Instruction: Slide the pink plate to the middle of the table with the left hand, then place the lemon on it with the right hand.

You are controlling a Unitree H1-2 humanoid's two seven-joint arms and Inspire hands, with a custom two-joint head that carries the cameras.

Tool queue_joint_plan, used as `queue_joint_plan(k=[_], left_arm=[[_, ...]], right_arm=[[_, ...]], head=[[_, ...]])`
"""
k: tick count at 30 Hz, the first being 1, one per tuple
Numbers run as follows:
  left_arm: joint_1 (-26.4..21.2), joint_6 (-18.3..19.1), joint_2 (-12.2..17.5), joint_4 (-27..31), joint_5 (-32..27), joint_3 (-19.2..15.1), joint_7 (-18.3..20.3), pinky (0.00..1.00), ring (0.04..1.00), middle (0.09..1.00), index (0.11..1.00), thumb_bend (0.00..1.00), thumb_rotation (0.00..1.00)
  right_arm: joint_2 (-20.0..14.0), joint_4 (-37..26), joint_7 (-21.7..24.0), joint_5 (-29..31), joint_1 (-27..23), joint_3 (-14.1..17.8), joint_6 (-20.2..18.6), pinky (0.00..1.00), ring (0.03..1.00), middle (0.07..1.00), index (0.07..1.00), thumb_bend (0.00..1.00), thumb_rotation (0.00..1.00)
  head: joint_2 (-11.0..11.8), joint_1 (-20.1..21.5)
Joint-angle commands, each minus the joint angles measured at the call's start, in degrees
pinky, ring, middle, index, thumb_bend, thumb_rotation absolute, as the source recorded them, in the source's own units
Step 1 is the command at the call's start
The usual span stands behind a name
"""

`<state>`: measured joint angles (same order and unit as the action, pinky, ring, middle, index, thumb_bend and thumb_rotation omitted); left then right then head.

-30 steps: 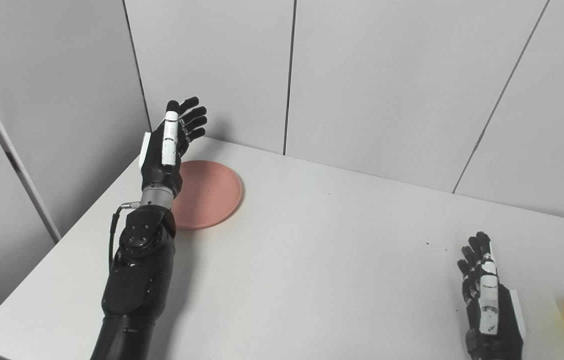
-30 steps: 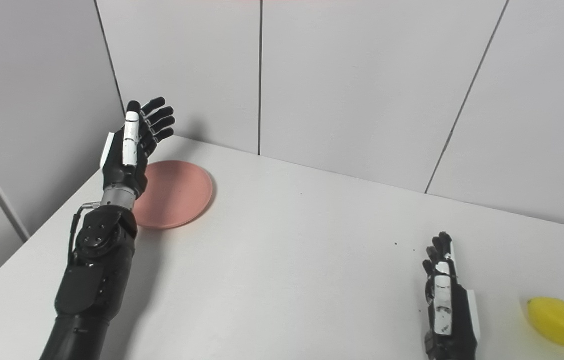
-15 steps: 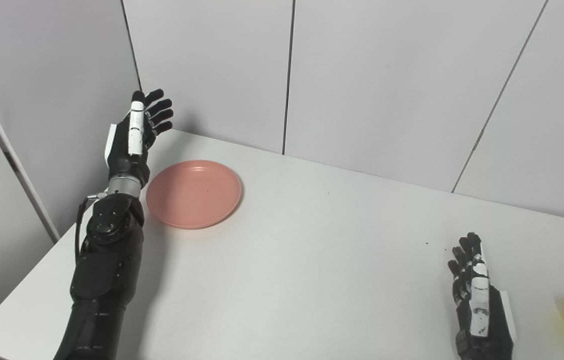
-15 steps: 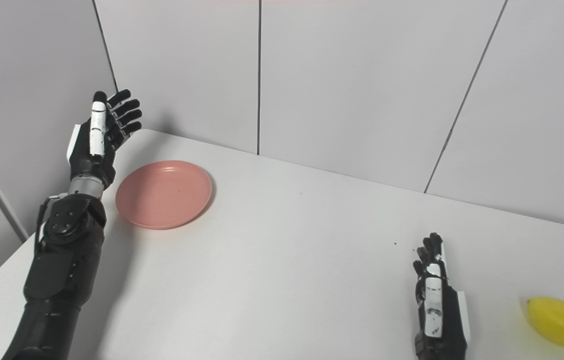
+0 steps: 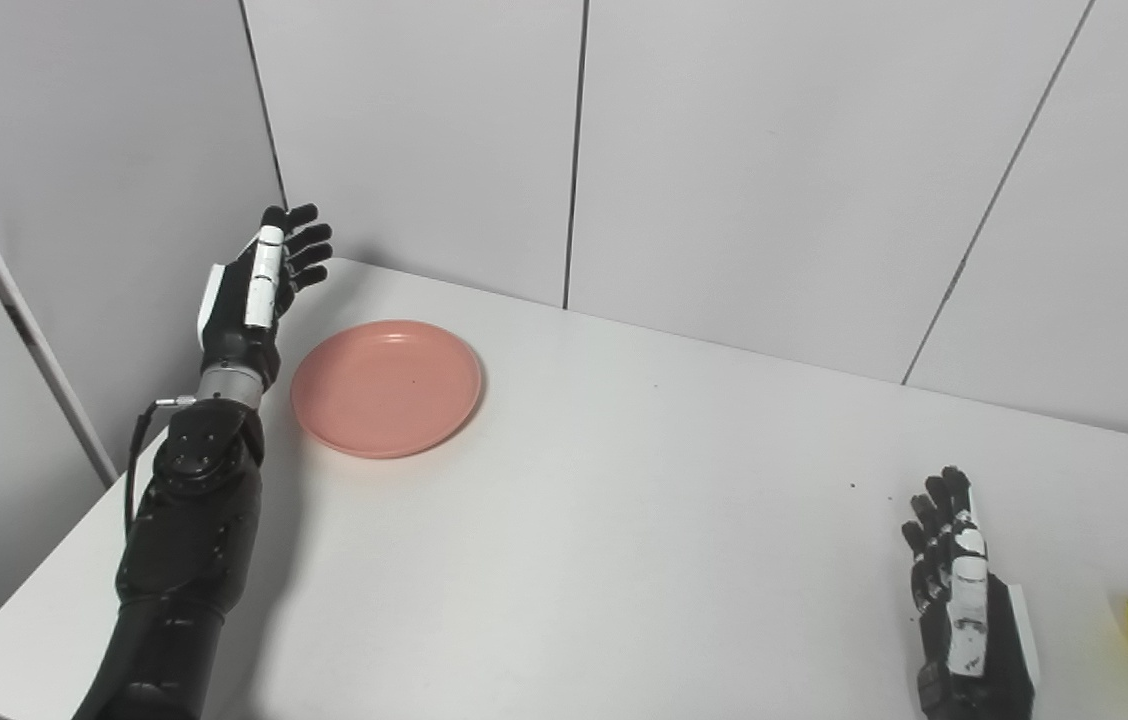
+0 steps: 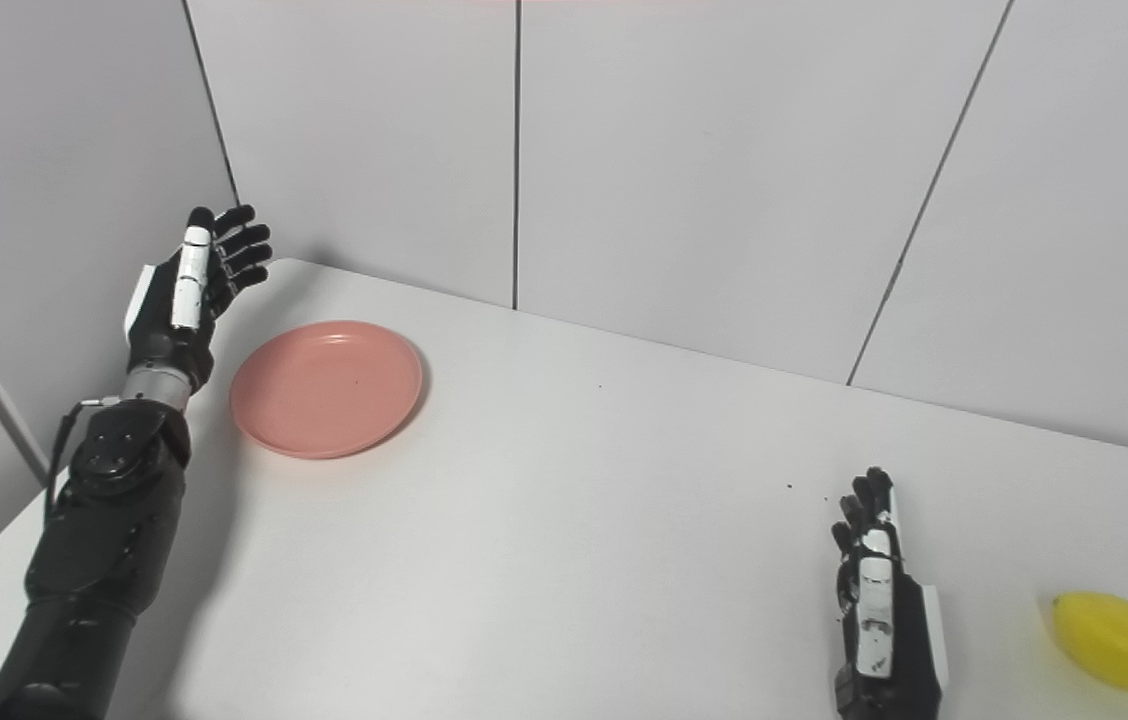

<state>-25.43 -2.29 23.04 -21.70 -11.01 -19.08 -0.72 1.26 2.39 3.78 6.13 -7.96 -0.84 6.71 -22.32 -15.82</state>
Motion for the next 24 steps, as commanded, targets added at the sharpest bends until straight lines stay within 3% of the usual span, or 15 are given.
queue_joint_plan(k=[1,9,19,24], left_arm=[[-1.16,-3.49,2.23,-0.78,1.34,0.21,0.24,0.8,0.799,0.788,0.774,0.66,1.0],[-0.81,-7.32,2.11,-6.25,2.89,1.57,1.0,0.79,0.802,0.795,0.783,0.67,1.0],[-1.68,-8.11,2.38,-11.22,5.3,3.88,0.75,0.87,0.84,0.827,0.813,0.67,1.0],[-1.18,-8.65,1.76,-12.12,5.25,3.7,-0.18,0.89,0.851,0.838,0.821,0.63,1.0]], right_arm=[[-0.21,-1.16,0.63,0.58,-0.41,0.29,3.3,1.0,1.0,1.0,1.0,0.74,1.0],[-0.73,-1.72,1.03,1.49,-0.43,0.62,2.51,1.0,1.0,1.0,1.0,0.74,1.0],[-1.79,-1.32,1.39,1.61,-0.94,0.59,3.06,1.0,1.0,1.0,1.0,0.74,1.0],[-2.49,-1.46,1.64,1.62,-0.83,0.76,3.17,1.0,1.0,1.0,1.0,0.73,1.0]], head=[[-0.14,0.07],[-0.7,0.6],[-0.5,0.77],[0.2,-0.8]])
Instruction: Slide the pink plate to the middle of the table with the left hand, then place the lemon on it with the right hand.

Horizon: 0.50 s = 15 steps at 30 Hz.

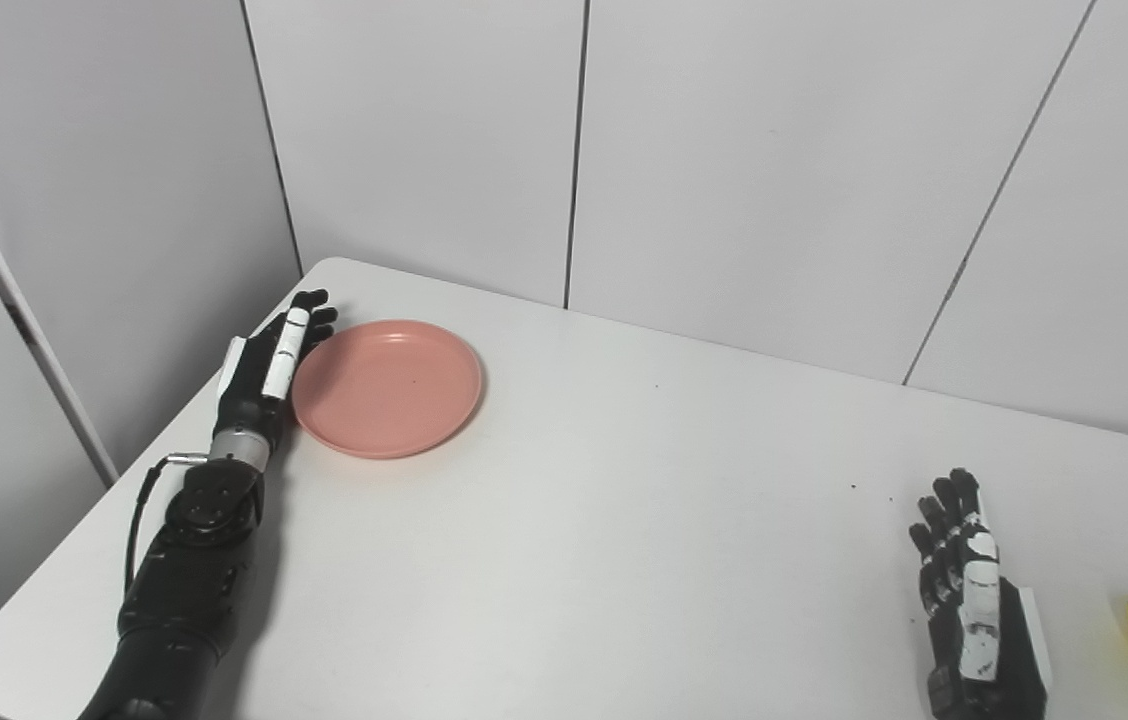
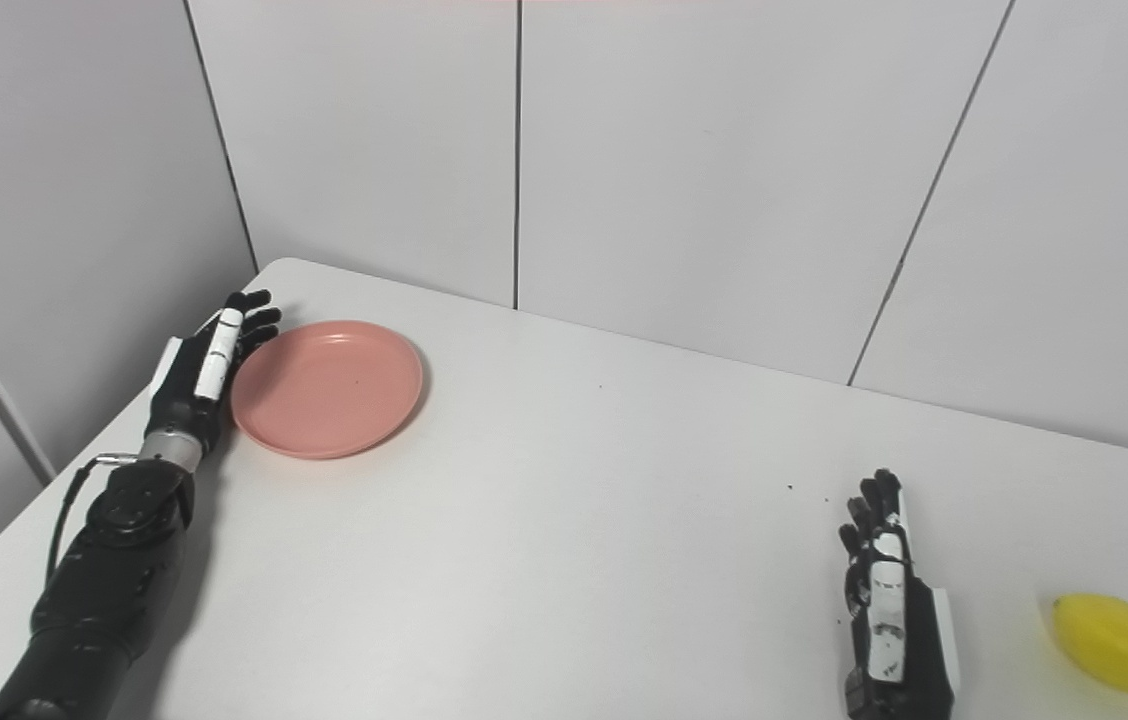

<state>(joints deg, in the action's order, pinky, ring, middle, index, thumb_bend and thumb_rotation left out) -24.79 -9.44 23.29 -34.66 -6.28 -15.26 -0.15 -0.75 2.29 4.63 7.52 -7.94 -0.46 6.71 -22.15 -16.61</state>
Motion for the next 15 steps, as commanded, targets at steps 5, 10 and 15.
queue_joint_plan(k=[5,10,15], left_arm=[[-1.55,-0.66,1.32,1.43,0.31,-0.18,-0.99,0.91,0.867,0.854,0.835,0.64,1.0],[-1.69,-2.26,1.29,-0.55,0.06,-0.36,-1.01,0.93,0.88,0.865,0.844,0.65,1.0],[-1.29,-2.33,1.17,-0.51,-0.58,-0.37,-0.14,0.94,0.897,0.875,0.854,0.65,1.0]], right_arm=[[-0.34,-1.37,0.84,0.84,-0.8,0.52,2.93,1.0,1.0,1.0,1.0,0.75,1.0],[-0.27,-3.11,0.35,0.07,-0.03,0.45,2.21,1.0,1.0,1.0,1.0,0.73,1.0],[-0.23,-4.56,-0.12,-0.2,0.43,0.59,1.3,1.0,1.0,1.0,1.0,0.74,1.0]], head=[[0.24,-0.4],[-0.14,-0.45],[-1.25,-0.53]])
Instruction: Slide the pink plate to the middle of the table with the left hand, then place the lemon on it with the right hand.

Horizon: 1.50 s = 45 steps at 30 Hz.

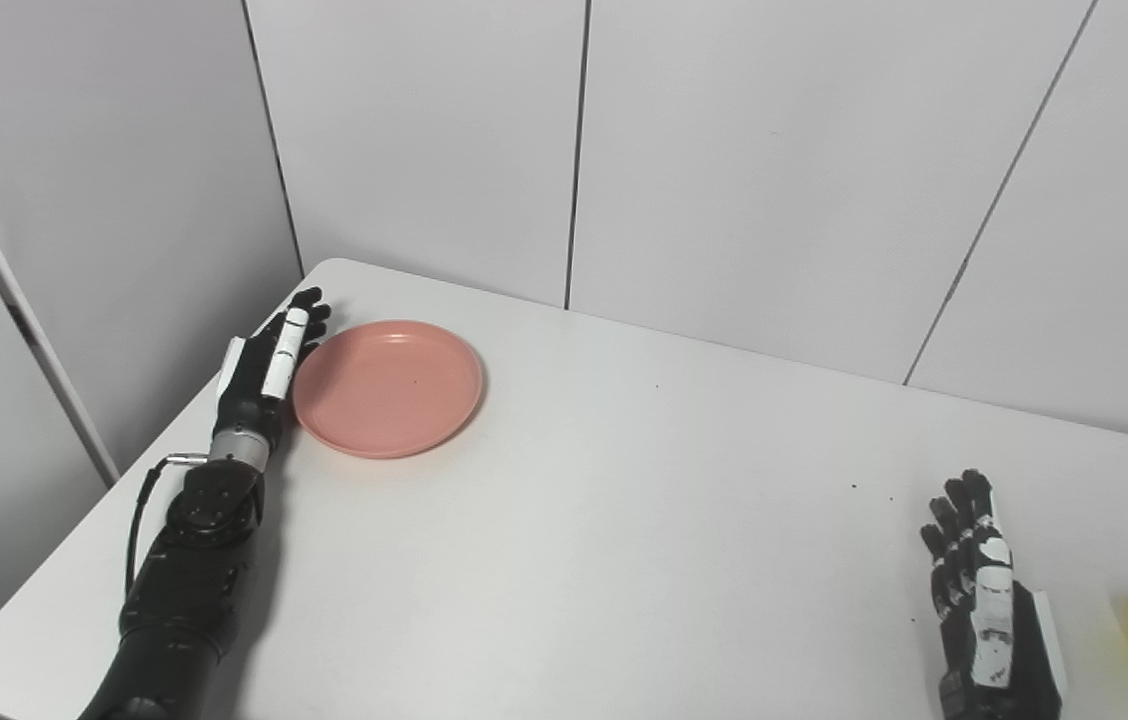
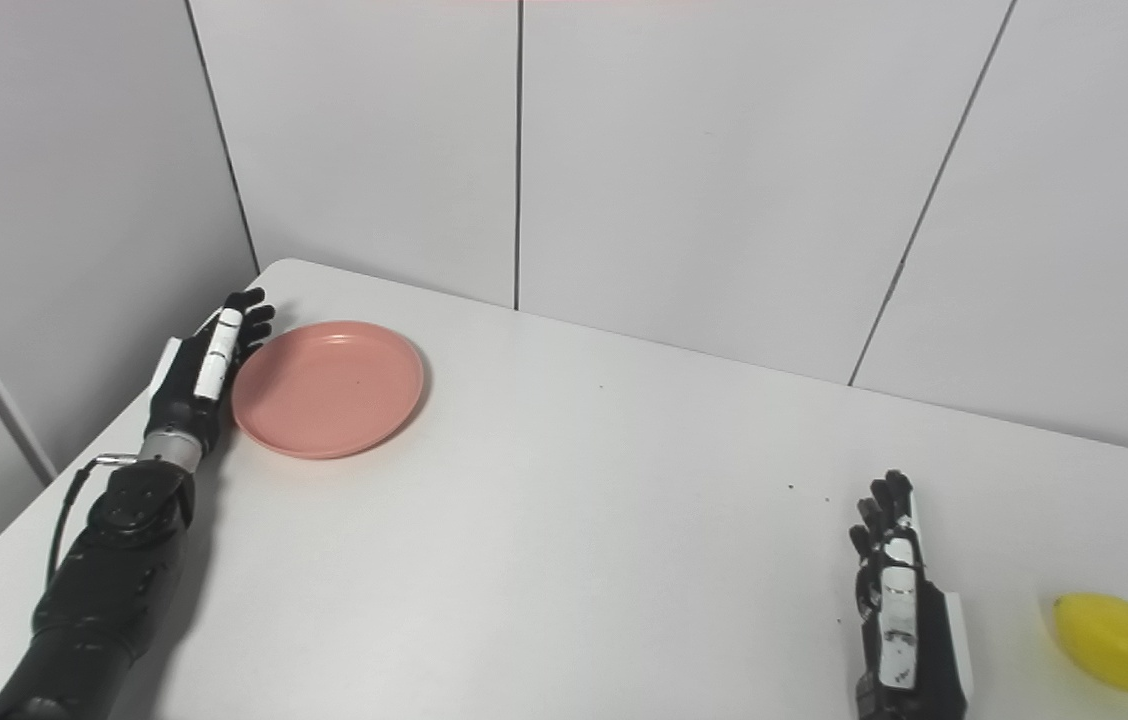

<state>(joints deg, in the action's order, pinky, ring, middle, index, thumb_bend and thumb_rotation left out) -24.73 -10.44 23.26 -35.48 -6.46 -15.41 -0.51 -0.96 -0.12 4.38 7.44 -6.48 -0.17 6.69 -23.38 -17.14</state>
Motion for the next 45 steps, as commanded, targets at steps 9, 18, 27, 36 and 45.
queue_joint_plan(k=[9,18,27,36,45], left_arm=[[-0.22,2.01,-1.46,3.99,-1.84,0.22,0.23,0.88,0.87,0.856,0.842,0.63,1.0],[0.45,3.42,-4.4,7.61,-2.84,1.51,1.27,0.86,0.865,0.861,0.849,0.64,1.0],[1.01,5.89,-5.45,10.41,-1.48,3.27,0.73,0.89,0.874,0.862,0.848,0.62,1.0],[-0.61,5.42,-6.08,8.52,-1.51,4.5,1.42,0.87,0.856,0.845,0.829,0.62,1.0],[-0.71,6.61,-6.9,8.96,-1.59,6.65,2.65,0.9,0.879,0.861,0.847,0.65,1.0]], right_arm=[[-0.43,-2.82,0.44,0.29,-1.07,0.37,1.41,1.0,1.0,1.0,1.0,0.73,1.0],[0.0,-3.88,-0.59,-0.04,-0.99,0.49,-0.38,1.0,1.0,1.0,1.0,0.74,1.0],[0.7,-2.21,-0.66,0.07,-1.44,0.29,0.69,1.0,1.0,1.0,1.0,0.75,1.0],[1.52,1.72,-0.39,0.24,-3.34,0.31,3.81,1.0,1.0,1.0,1.0,0.74,1.0],[3.68,1.16,-1.21,-0.62,-3.52,-0.34,2.36,1.0,1.0,1.0,1.0,0.76,1.0]], head=[[-0.81,-0.73],[-1.11,-1.1],[-1.18,0.4],[-1.01,3.34],[-3.09,10.34]])
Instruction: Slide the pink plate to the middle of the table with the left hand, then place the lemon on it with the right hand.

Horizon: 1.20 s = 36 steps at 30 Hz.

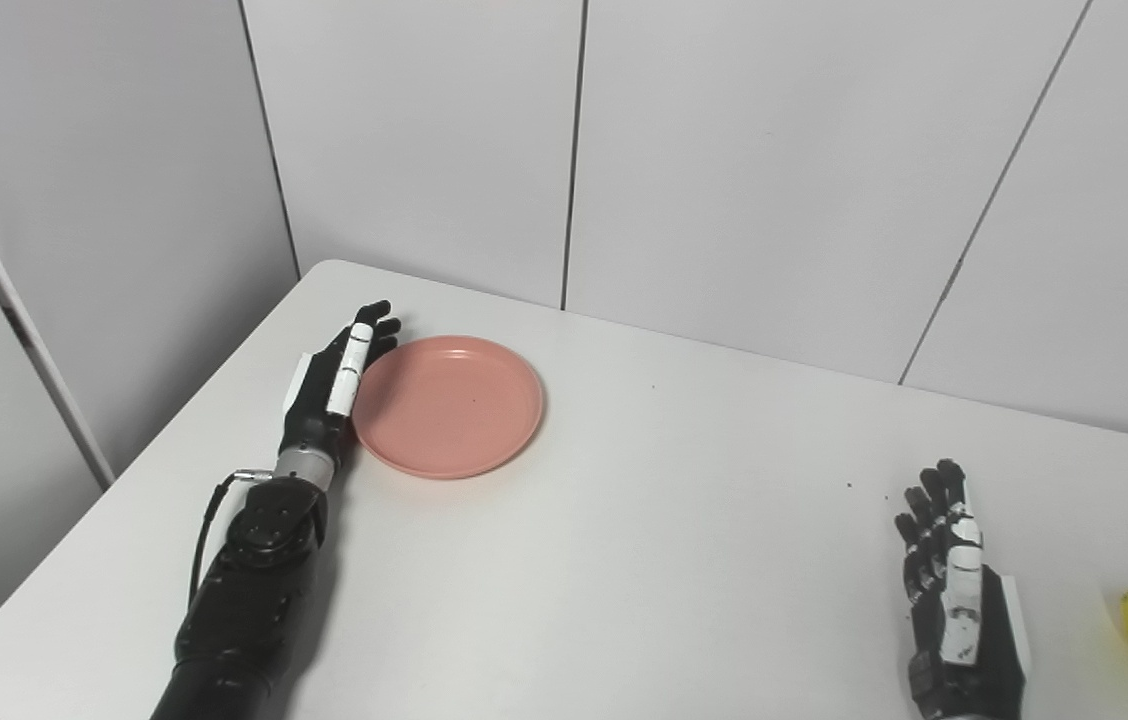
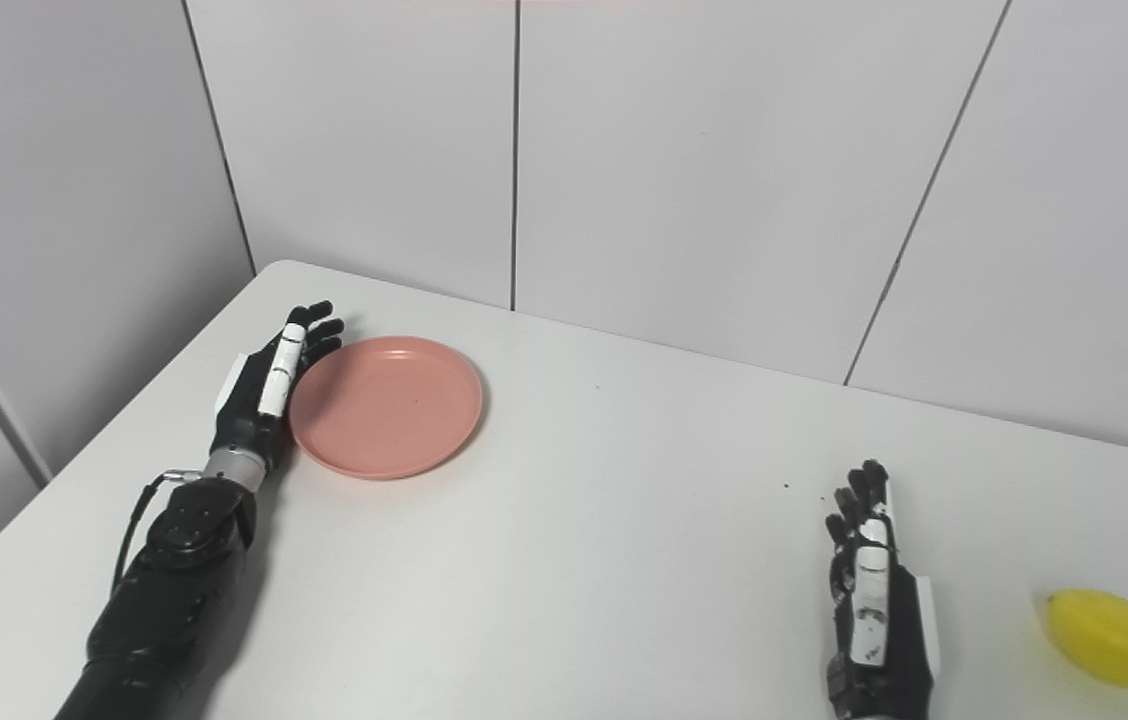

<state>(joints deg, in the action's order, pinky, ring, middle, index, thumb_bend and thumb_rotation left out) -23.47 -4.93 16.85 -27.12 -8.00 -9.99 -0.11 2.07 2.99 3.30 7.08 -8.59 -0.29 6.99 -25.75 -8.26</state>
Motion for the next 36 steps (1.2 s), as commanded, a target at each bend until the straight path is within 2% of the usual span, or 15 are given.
queue_joint_plan(k=[1,4,8,12,15,28,36], left_arm=[[-2.09,1.21,-0.74,0.64,-0.14,1.3,2.12,0.89,0.878,0.86,0.846,0.66,1.0],[-2.24,1.5,-1.36,1.11,-0.77,1.56,2.66,0.88,0.872,0.854,0.84,0.66,1.0],[-2.34,2.92,-2.41,2.22,-0.98,2.3,2.93,0.87,0.861,0.845,0.831,0.66,1.0],[-2.23,4.27,-3.2,3.13,-0.99,2.96,2.99,0.86,0.856,0.843,0.833,0.61,1.0],[-1.94,4.42,-3.53,3.67,-0.63,3.91,3.33,0.87,0.862,0.849,0.84,0.62,1.0],[-1.16,6.04,-6.38,6.74,0.43,6.61,2.9,0.9,0.883,0.867,0.855,0.63,1.0],[-0.83,7.95,-8.91,9.43,0.38,7.58,3.43,0.92,0.895,0.88,0.869,0.62,1.0]], right_arm=[[0.98,-2.27,-0.47,-0.7,-1.39,-0.37,1.55,1.0,1.0,1.0,1.0,0.76,1.0],[1.9,-2.9,-1.43,-2.02,-1.33,-0.75,0.58,1.0,1.0,1.0,1.0,0.75,1.0],[2.96,-3.57,-2.92,-3.75,-1.32,-1.21,-0.14,1.0,1.0,0.996,0.991,0.74,1.0],[4.01,-3.79,-3.8,-4.43,-1.53,-1.43,-0.59,1.0,1.0,0.993,0.987,0.73,1.0],[4.79,-3.62,-4.75,-5.13,-1.81,-1.59,-0.34,1.0,1.0,0.988,0.977,0.73,1.0],[5.5,-3.79,-5.5,-6.52,-2.75,-2.11,-1.75,1.0,1.0,0.981,0.964,0.74,1.0],[4.87,-4.61,-5.51,-8.4,-3.42,-2.6,-4.9,1.0,1.0,1.0,0.971,0.74,1.0]], head=[[-0.84,1.73],[-1.57,4.42],[-2.21,6.26],[-2.73,8.15],[-3.23,9.28],[-4.88,10.2],[-5.63,10.97]])
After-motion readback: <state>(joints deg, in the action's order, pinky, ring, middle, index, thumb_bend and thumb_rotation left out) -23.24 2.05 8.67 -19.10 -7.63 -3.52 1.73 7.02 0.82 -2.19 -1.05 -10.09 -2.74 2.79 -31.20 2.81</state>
